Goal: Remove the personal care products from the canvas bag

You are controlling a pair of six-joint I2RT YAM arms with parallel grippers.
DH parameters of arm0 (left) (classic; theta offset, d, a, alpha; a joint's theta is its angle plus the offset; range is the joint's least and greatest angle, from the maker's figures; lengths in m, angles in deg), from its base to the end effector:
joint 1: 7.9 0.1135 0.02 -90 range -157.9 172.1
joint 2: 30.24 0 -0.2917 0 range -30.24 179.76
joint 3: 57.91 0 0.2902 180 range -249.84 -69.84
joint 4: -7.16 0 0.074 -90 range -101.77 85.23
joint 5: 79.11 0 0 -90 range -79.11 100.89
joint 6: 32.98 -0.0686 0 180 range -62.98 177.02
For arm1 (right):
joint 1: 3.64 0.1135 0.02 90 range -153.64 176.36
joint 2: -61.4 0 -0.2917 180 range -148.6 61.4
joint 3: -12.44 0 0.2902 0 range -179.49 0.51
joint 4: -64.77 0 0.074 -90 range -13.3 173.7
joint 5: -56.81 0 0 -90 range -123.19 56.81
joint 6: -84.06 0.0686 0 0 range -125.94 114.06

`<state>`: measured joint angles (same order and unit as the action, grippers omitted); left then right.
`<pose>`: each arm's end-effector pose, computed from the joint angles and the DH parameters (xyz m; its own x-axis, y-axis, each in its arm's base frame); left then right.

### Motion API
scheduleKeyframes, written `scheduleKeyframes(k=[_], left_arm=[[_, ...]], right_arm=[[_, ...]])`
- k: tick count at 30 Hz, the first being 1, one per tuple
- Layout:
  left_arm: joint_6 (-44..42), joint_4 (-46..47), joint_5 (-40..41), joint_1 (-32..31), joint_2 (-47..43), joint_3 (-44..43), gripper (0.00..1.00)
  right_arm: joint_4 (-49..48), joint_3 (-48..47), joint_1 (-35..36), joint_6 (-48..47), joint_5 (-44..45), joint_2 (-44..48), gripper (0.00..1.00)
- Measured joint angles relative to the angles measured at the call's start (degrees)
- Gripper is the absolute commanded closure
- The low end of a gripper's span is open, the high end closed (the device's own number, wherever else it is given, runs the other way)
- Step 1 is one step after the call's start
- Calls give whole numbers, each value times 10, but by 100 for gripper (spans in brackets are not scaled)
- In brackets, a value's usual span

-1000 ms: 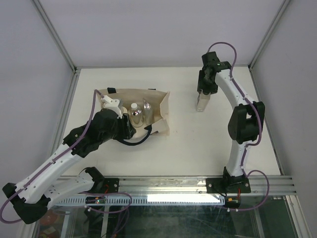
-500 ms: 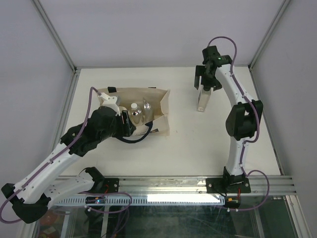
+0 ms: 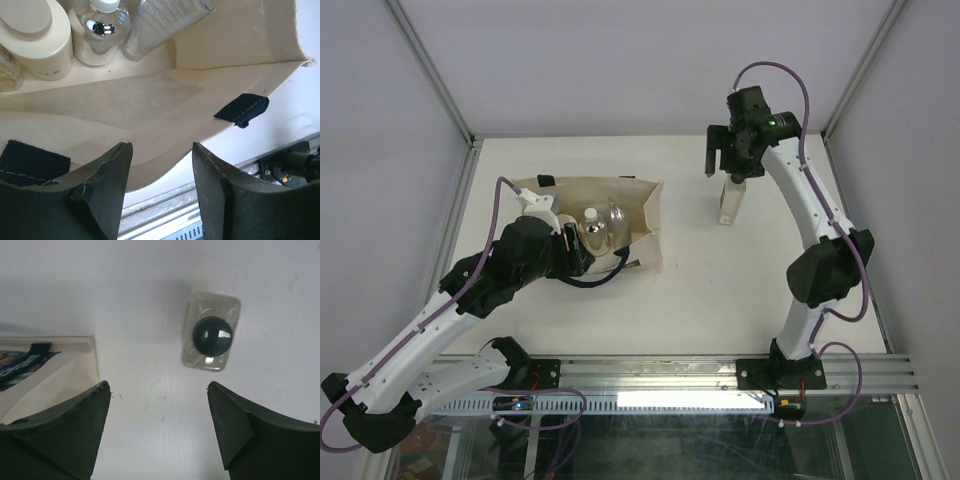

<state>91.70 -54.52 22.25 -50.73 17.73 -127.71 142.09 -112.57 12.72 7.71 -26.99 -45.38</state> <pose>0.1577 -0.1278 0.3476 -0.7026 -0.1094 -0.7031 0.1895 0.9237 -0.3330 0.4366 0.1205 0.3616 -0.8535 -0.0060 -0.5210 -0.0261 0.9992 0.0312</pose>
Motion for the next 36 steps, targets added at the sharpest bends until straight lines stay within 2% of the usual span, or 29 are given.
scheduleKeyframes(k=[8,11,16,20,28,36], left_arm=[[15,3,-21,0,0,17,48],[20,9,-31,0,10,18,48],[21,15,-43,0,15,24,48],[21,18,-44,0,16,24,48],[23,19,-45,0,19,24,47],[23,22,-45,0,21,24,47]], right_arm=[[-17,-18,146,-20,-16,98,21],[-22,-39,192,-38,-27,100,23],[-29,-66,279,-52,-58,87,34],[-38,-90,341,-61,-72,48,36],[-16,-111,359,-78,-44,-51,39],[2,-115,355,-83,21,-88,39]])
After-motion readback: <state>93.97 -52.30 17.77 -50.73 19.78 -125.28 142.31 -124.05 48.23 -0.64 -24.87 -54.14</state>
